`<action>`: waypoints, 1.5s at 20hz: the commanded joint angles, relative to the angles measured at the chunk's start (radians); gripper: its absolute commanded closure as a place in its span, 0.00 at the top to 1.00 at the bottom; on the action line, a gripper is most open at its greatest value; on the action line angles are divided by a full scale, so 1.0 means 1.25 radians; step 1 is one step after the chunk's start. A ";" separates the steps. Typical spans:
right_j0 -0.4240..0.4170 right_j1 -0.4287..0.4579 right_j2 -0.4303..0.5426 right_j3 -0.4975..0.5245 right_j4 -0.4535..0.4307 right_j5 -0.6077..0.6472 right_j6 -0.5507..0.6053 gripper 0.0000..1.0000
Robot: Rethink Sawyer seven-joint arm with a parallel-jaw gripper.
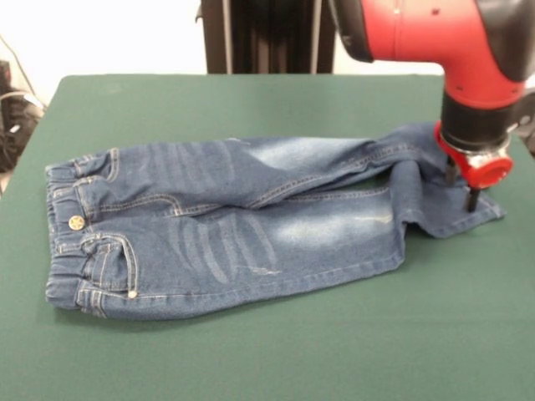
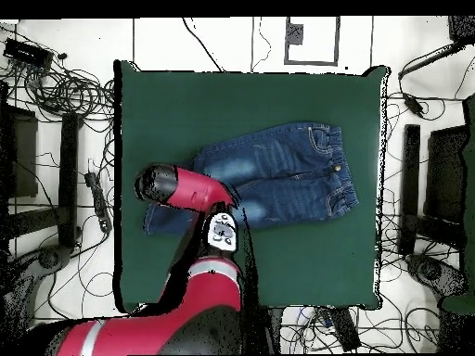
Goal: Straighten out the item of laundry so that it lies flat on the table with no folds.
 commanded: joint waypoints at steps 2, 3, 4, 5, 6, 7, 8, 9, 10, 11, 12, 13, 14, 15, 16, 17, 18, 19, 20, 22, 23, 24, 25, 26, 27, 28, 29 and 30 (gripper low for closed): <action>0.142 0.211 -0.143 -0.284 0.076 -0.048 0.272 1.00; 0.168 0.248 -0.197 -0.339 0.083 0.011 0.326 1.00; 0.179 0.266 -0.221 -0.365 0.087 0.041 0.350 1.00; 0.193 0.297 -0.254 -0.411 0.101 0.080 0.398 1.00; 0.196 0.308 -0.256 -0.423 0.118 0.074 0.413 1.00; 0.203 0.327 -0.267 -0.446 0.142 0.068 0.444 1.00; 0.212 0.344 -0.297 -0.471 0.146 0.098 0.472 1.00; 0.220 0.360 -0.332 -0.501 0.147 0.150 0.514 1.00; 0.223 0.366 -0.347 -0.512 0.147 0.174 0.525 1.00; 0.225 0.368 -0.353 -0.516 0.152 0.181 0.533 1.00; 0.226 0.370 -0.358 -0.520 0.158 0.189 0.541 1.00; 0.225 0.371 -0.361 -0.525 0.161 0.195 0.546 1.00; 0.225 0.373 -0.364 -0.530 0.165 0.200 0.551 1.00; 0.224 0.371 -0.357 -0.530 0.170 0.198 0.551 1.00; 0.222 0.368 -0.351 -0.530 0.175 0.196 0.551 1.00; 0.220 0.366 -0.344 -0.531 0.177 0.193 0.545 1.00; 0.218 0.363 -0.335 -0.527 0.179 0.184 0.539 1.00; 0.214 0.355 -0.312 -0.516 0.184 0.163 0.521 1.00; 0.208 0.344 -0.288 -0.500 0.188 0.143 0.501 1.00; 0.198 0.323 -0.244 -0.472 0.193 0.108 0.467 1.00; 0.189 0.296 -0.195 -0.434 0.208 0.059 0.434 1.00; 0.182 0.270 -0.157 -0.400 0.222 0.025 0.409 1.00; 0.175 0.245 -0.119 -0.367 0.236 -0.009 0.385 1.00; 0.180 0.234 -0.119 -0.357 0.237 -0.006 0.387 1.00; 0.198 0.223 -0.144 -0.352 0.235 0.024 0.417 1.00; 0.209 0.218 -0.160 -0.351 0.232 0.044 0.437 1.00; 0.221 0.204 -0.164 -0.336 0.236 0.049 0.454 1.00; 0.228 0.202 -0.177 -0.336 0.233 0.064 0.466 1.00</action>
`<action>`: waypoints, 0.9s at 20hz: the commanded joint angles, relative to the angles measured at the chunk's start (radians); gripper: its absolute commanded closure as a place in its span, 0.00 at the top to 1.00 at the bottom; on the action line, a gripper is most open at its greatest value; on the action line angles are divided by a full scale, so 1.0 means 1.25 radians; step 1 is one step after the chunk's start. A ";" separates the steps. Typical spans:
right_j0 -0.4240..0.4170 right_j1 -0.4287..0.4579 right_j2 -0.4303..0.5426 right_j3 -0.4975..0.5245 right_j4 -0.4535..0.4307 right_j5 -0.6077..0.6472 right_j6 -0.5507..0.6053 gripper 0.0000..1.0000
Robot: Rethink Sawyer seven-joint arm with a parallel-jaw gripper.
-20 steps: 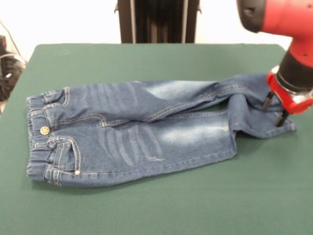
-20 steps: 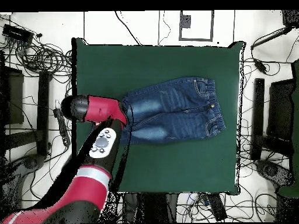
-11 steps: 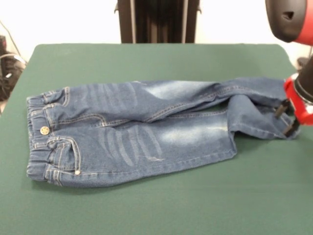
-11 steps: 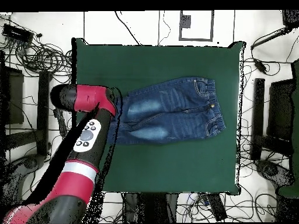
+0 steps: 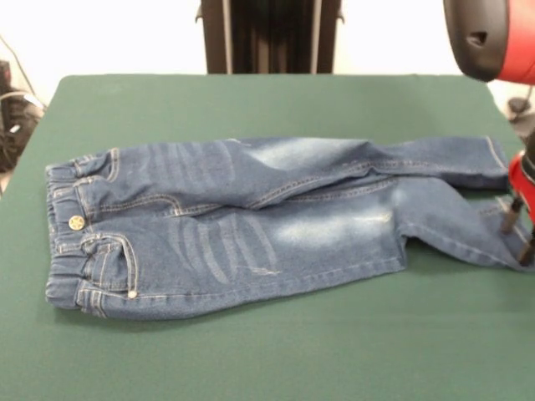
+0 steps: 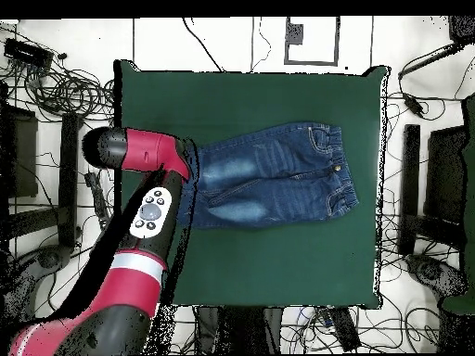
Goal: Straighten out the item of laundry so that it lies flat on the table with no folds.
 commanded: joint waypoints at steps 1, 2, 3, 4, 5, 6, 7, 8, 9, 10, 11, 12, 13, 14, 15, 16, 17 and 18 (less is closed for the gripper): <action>0.042 -0.030 0.113 0.074 0.062 -0.090 0.180 1.00; 0.040 -0.037 0.124 0.085 0.068 -0.105 0.172 1.00; 0.037 -0.042 0.136 0.092 0.073 -0.120 0.161 1.00; 0.038 -0.043 0.137 0.094 0.075 -0.125 0.161 1.00; 0.028 -0.054 0.166 0.111 0.084 -0.153 0.137 1.00; 0.023 -0.069 0.184 0.128 0.087 -0.169 0.121 1.00; 0.019 -0.083 0.202 0.146 0.090 -0.185 0.105 1.00; 0.023 -0.089 0.199 0.152 0.087 -0.183 0.108 1.00; 0.029 -0.100 0.200 0.161 0.089 -0.184 0.114 1.00; 0.035 -0.111 0.202 0.169 0.091 -0.186 0.120 1.00; 0.050 -0.112 0.190 0.164 0.093 -0.172 0.144 1.00; 0.056 -0.113 0.188 0.163 0.097 -0.168 0.155 1.00; 0.071 -0.106 0.170 0.148 0.098 -0.145 0.186 1.00; 0.079 -0.103 0.164 0.142 0.102 -0.139 0.202 1.00; 0.087 -0.100 0.158 0.137 0.106 -0.133 0.217 1.00; 0.090 -0.101 0.162 0.139 0.111 -0.138 0.218 1.00; 0.094 -0.106 0.166 0.145 0.117 -0.142 0.220 1.00; 0.096 -0.109 0.169 0.150 0.122 -0.145 0.217 1.00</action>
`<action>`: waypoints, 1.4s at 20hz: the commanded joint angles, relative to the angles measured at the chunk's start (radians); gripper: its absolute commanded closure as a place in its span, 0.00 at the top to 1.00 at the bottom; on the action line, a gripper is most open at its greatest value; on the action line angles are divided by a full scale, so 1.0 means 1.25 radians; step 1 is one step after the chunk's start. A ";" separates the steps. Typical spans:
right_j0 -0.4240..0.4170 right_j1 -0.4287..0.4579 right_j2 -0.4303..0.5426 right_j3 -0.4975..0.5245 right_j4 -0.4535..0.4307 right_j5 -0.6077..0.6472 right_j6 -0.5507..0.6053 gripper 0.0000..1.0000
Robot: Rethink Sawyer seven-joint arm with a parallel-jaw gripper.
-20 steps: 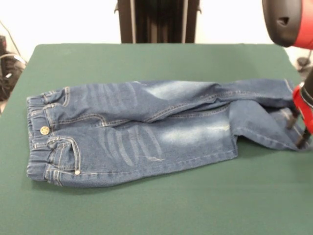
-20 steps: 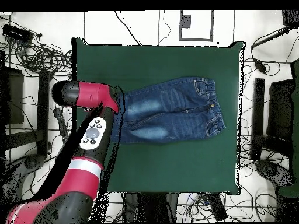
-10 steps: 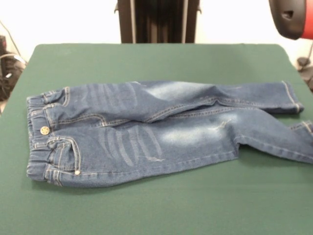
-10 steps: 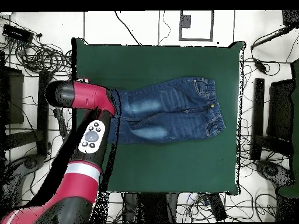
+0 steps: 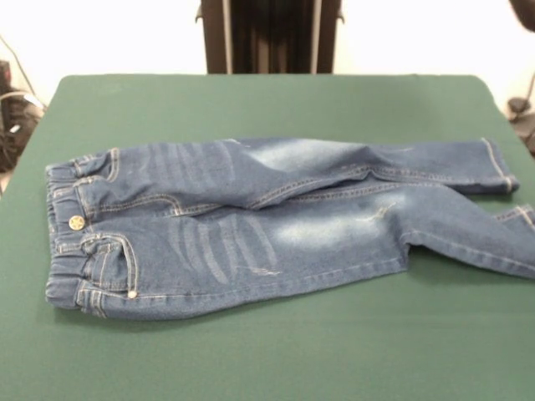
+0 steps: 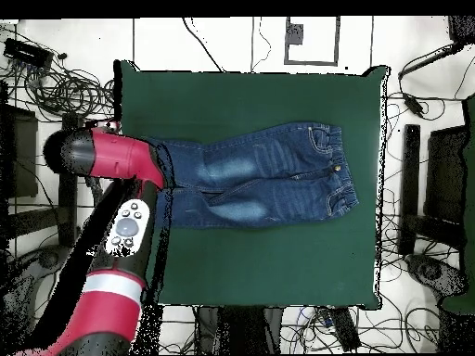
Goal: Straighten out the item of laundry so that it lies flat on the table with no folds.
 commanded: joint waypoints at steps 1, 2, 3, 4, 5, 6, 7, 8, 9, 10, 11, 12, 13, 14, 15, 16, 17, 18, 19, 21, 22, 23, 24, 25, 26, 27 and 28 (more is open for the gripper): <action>0.050 -0.011 0.101 0.093 0.059 0.002 0.214 1.00; 0.053 -0.012 0.096 0.096 0.060 0.006 0.213 1.00; 0.057 -0.011 0.080 0.095 0.054 0.024 0.216 1.00; 0.061 -0.013 0.063 0.095 0.045 0.042 0.215 1.00; 0.069 -0.019 0.023 0.098 0.022 0.081 0.217 1.00; 0.070 -0.030 0.008 0.110 0.014 0.088 0.211 1.00; 0.072 -0.051 -0.026 0.126 -0.012 0.109 0.190 1.00; 0.070 -0.069 -0.042 0.141 -0.027 0.116 0.169 1.00; 0.067 -0.088 -0.059 0.156 -0.042 0.124 0.148 1.00; 0.065 -0.100 -0.067 0.165 -0.053 0.127 0.133 1.00; 0.059 -0.118 -0.072 0.179 -0.065 0.136 0.109 1.00; 0.058 -0.123 -0.081 0.180 -0.076 0.148 0.102 1.00; 0.054 -0.126 -0.087 0.186 -0.089 0.150 0.090 1.00; 0.050 -0.129 -0.084 0.191 -0.094 0.147 0.086 1.00; 0.043 -0.132 -0.077 0.201 -0.099 0.136 0.074 1.00; 0.035 -0.136 -0.070 0.210 -0.105 0.125 0.063 1.00; 0.023 -0.140 -0.055 0.229 -0.111 0.098 0.042 1.00; 0.014 -0.142 -0.047 0.237 -0.117 0.084 0.032 1.00; -0.003 -0.152 -0.019 0.262 -0.118 0.047 0.007 1.00; -0.020 -0.162 0.003 0.283 -0.128 0.021 -0.011 1.00; -0.029 -0.166 0.013 0.293 -0.135 0.008 -0.020 1.00; -0.034 -0.171 0.017 0.305 -0.145 0.004 -0.027 1.00; -0.039 -0.174 0.021 0.310 -0.151 0.002 -0.030 1.00; -0.054 -0.188 0.039 0.334 -0.154 -0.018 -0.049 1.00; -0.065 -0.196 0.057 0.348 -0.152 -0.035 -0.057 1.00; -0.083 -0.209 0.085 0.370 -0.150 -0.064 -0.071 1.00; -0.086 -0.211 0.092 0.374 -0.152 -0.074 -0.070 1.00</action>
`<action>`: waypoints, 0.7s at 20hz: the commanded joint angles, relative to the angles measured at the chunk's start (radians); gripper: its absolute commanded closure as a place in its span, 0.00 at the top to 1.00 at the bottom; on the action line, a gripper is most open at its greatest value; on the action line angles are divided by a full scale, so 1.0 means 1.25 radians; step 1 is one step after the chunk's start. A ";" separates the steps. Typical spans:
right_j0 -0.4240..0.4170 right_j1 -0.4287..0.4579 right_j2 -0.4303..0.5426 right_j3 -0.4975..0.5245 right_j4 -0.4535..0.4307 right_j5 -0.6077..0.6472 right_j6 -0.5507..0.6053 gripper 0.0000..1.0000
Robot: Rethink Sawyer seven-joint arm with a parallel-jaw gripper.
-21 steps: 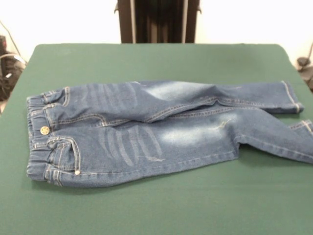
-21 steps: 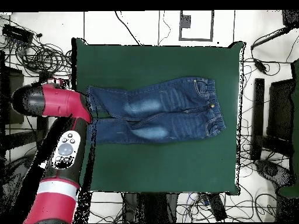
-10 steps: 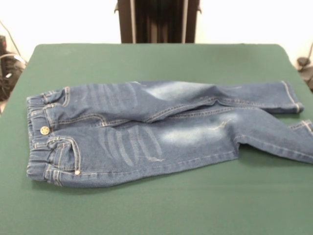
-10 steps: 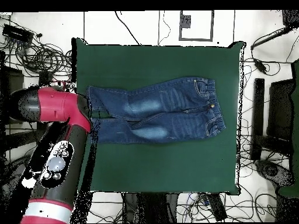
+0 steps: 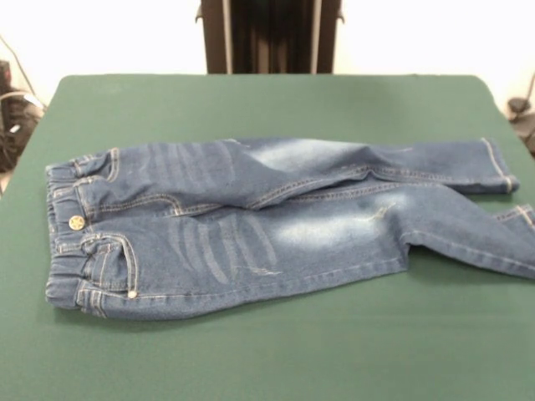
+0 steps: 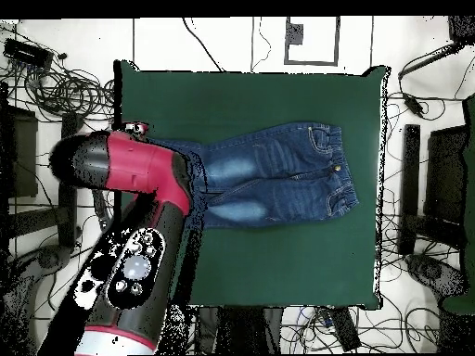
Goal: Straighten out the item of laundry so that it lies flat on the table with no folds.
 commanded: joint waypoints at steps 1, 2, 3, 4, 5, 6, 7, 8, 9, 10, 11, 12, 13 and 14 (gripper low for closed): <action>-0.059 -0.031 0.173 0.214 -0.030 -0.107 -0.068 1.00; -0.059 -0.029 0.172 0.210 -0.037 -0.106 -0.059 1.00; -0.072 -0.030 0.191 0.220 -0.036 -0.127 -0.057 1.00; -0.086 -0.032 0.211 0.229 -0.036 -0.149 -0.055 1.00; -0.093 -0.025 0.215 0.228 -0.047 -0.161 -0.055 1.00; -0.100 -0.024 0.223 0.230 -0.054 -0.170 -0.054 1.00; -0.109 -0.019 0.235 0.234 -0.059 -0.192 -0.052 1.00; -0.108 -0.014 0.233 0.231 -0.067 -0.201 -0.043 1.00; -0.111 -0.008 0.231 0.224 -0.076 -0.204 -0.042 1.00; -0.115 -0.006 0.237 0.224 -0.082 -0.210 -0.039 1.00; -0.114 0.000 0.229 0.213 -0.090 -0.201 -0.034 1.00; -0.116 0.001 0.230 0.211 -0.095 -0.200 -0.031 1.00; -0.122 0.002 0.234 0.209 -0.100 -0.201 -0.031 1.00; -0.123 0.003 0.235 0.207 -0.104 -0.200 -0.028 1.00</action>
